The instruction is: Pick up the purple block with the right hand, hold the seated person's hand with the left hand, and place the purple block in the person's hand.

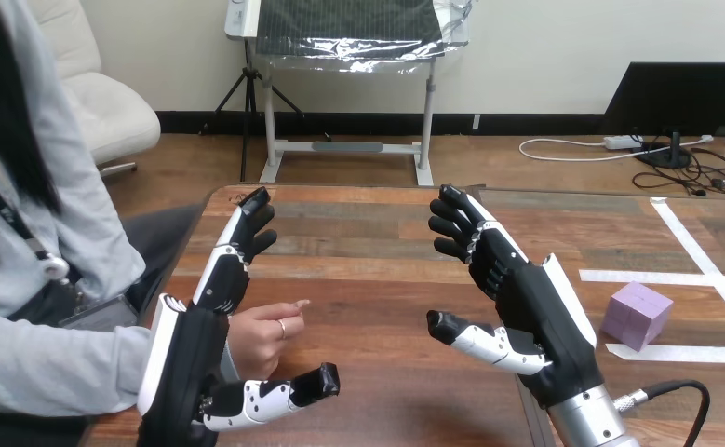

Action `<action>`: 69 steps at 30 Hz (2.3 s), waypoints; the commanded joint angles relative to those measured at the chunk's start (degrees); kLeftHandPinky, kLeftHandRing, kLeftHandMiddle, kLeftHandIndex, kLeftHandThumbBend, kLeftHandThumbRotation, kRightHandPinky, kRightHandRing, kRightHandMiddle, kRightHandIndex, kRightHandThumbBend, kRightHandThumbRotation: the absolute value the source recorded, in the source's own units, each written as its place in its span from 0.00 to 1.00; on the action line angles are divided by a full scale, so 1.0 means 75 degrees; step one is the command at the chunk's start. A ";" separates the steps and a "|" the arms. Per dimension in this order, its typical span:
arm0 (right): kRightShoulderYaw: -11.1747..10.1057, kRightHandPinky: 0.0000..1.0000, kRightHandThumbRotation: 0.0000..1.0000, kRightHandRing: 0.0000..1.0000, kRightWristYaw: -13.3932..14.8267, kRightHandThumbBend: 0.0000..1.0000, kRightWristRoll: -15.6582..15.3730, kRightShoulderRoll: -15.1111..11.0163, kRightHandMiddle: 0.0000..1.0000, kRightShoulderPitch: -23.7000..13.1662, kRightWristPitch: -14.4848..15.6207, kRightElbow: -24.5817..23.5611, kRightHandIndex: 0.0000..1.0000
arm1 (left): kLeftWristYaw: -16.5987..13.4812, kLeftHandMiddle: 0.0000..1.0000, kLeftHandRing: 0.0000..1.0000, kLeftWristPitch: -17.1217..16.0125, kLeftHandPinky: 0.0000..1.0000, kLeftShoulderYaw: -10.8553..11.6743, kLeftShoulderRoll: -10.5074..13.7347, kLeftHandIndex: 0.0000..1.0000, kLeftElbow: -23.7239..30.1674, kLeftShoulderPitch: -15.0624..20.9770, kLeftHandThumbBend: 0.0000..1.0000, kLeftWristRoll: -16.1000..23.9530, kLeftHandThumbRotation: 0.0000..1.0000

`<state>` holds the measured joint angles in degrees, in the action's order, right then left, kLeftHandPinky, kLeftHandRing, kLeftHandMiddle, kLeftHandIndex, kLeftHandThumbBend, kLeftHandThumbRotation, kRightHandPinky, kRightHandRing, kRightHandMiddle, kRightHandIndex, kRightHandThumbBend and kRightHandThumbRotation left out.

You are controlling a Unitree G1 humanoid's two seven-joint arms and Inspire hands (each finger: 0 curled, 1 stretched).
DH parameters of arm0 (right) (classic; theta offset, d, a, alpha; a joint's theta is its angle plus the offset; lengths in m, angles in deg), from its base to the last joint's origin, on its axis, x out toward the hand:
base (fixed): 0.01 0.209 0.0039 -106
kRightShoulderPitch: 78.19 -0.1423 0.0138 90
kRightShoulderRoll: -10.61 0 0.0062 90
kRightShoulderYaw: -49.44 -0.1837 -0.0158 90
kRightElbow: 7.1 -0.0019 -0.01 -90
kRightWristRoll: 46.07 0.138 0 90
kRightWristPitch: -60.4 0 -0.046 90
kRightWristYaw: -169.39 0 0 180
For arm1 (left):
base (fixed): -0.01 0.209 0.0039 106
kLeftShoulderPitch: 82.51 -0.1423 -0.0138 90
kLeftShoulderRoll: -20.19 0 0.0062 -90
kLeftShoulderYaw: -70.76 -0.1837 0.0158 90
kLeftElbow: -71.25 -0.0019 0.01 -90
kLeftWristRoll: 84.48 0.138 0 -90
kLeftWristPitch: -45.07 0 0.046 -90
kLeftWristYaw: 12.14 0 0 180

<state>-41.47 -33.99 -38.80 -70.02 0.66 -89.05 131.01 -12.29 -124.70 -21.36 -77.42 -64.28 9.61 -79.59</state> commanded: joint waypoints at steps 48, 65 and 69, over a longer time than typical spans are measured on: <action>-0.0238 0.86 0.51 0.89 0.0094 1.00 0.0155 0.0039 0.91 -0.0554 -0.0178 0.0195 0.92 | 0.0185 0.95 0.93 -0.0014 0.88 0.0236 -0.0122 0.93 -0.0024 0.0369 1.00 -0.0135 0.53; -0.0512 0.85 0.49 0.88 -0.0021 1.00 0.0401 -0.0127 0.89 -0.0911 -0.0109 0.0362 0.91 | 0.0206 0.95 0.93 -0.0012 0.88 0.0251 -0.0111 0.93 -0.0093 0.0462 1.00 -0.0135 0.53; -0.0644 0.84 0.49 0.87 0.0051 1.00 0.0458 -0.0195 0.88 -0.1030 -0.0095 0.0422 0.90 | 0.0269 0.95 0.93 -0.0003 0.88 0.0173 -0.0101 0.93 -0.0126 0.0486 1.00 -0.0270 0.52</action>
<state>-44.20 -34.01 -36.91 -70.26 -0.89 -89.12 134.16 -10.67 -124.69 -20.17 -77.86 -64.71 9.81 -79.98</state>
